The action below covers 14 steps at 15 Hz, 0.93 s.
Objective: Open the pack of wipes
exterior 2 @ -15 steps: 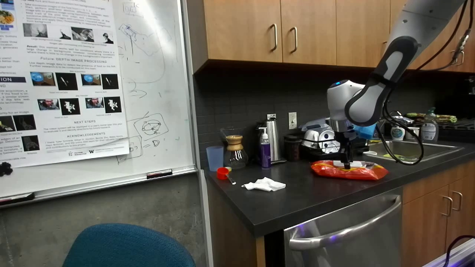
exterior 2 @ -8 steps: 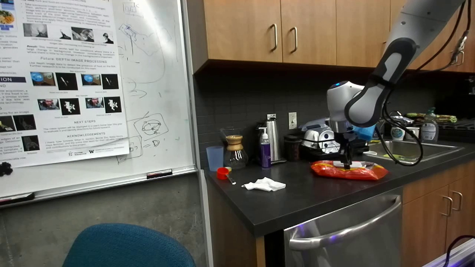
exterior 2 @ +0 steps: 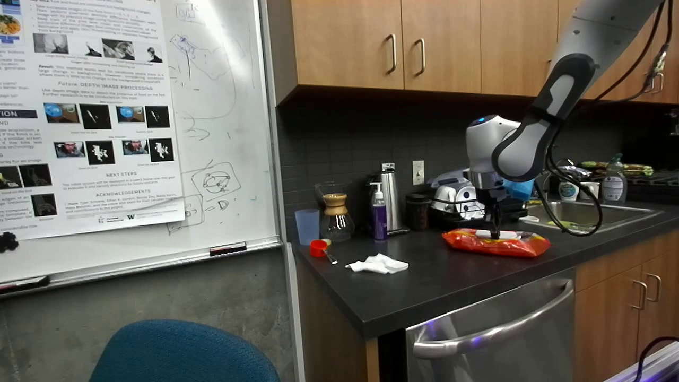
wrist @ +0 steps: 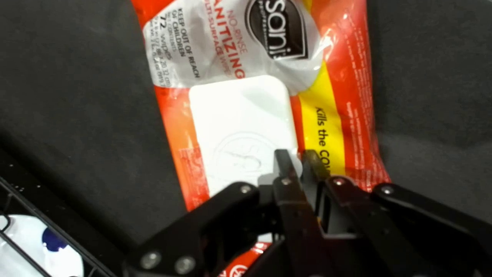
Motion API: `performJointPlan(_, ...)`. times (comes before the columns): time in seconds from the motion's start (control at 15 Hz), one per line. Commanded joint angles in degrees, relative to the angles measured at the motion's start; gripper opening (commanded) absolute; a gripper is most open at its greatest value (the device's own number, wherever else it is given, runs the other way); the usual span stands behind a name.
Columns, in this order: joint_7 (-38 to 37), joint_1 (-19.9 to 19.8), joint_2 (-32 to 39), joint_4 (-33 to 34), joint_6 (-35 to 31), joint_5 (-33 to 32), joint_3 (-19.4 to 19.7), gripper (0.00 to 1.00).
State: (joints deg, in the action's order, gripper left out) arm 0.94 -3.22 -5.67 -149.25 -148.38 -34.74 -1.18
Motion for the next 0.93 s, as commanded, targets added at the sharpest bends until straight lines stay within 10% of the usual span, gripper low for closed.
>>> performJointPlan(0.0, -0.2, 0.1, -0.2, -0.6, -0.8, -2.1, 0.4, 0.01)
performJointPlan(0.87, -0.7, -0.2, -1.7, -0.4, -1.7, -2.3, 1.0, 0.03)
